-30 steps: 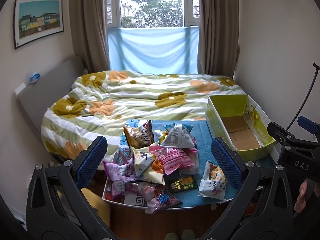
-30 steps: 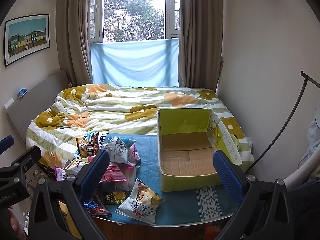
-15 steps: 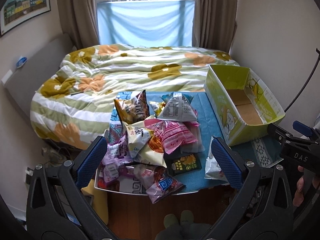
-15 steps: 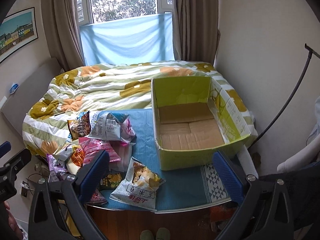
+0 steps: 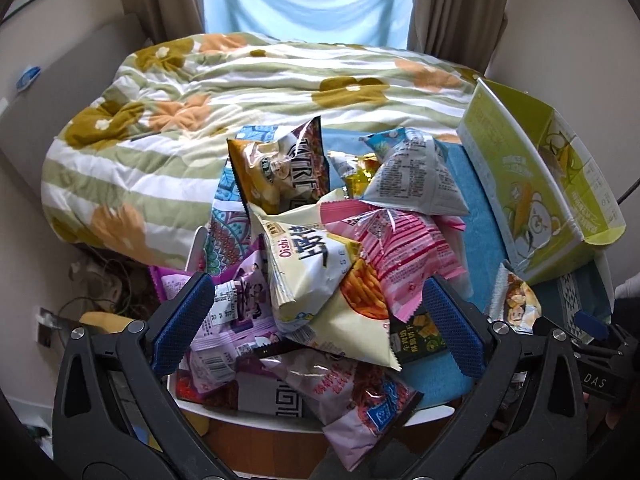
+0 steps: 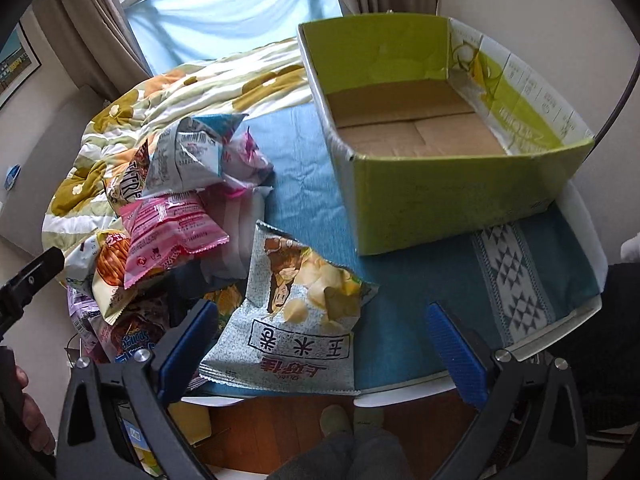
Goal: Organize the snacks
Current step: 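Grasp the white Oishi chip bag with left tool while right tool grasps the potato chip bag, then carry both bags over the cardboard box while left tool opens, dropping the Oishi bag inside, then lower the potato chip bag into the box and open the right tool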
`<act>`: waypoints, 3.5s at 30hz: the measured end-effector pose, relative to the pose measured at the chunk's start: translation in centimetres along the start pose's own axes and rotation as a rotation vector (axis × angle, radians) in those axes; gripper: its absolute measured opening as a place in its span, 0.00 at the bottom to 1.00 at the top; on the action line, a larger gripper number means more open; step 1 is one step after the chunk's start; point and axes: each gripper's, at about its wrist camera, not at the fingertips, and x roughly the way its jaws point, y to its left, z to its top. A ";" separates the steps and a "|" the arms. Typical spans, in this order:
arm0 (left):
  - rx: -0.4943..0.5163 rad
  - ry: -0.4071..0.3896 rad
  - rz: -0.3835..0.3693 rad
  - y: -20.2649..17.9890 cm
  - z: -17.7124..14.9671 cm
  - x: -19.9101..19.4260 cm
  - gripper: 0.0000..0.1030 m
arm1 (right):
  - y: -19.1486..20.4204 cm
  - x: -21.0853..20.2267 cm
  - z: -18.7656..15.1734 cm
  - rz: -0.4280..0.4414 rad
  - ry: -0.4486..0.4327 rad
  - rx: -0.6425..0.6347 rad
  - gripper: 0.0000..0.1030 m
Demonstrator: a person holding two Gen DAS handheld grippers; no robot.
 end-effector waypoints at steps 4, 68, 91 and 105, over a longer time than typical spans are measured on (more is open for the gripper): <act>-0.031 0.047 -0.015 1.3 0.4 3.2 0.99 | 0.3 2.6 -0.3 0.014 0.043 0.023 1.00; 0.032 -0.196 -0.234 -20.4 16.4 -3.6 0.58 | -7.4 -8.0 16.5 0.085 -0.213 -0.129 0.46; 0.104 0.031 -0.076 -33.7 19.8 12.2 0.99 | -17.4 1.1 26.1 0.072 -0.049 -0.207 0.46; 0.007 0.005 -0.012 -29.4 16.0 6.4 0.99 | -15.3 2.9 28.1 0.152 -0.021 -0.286 0.46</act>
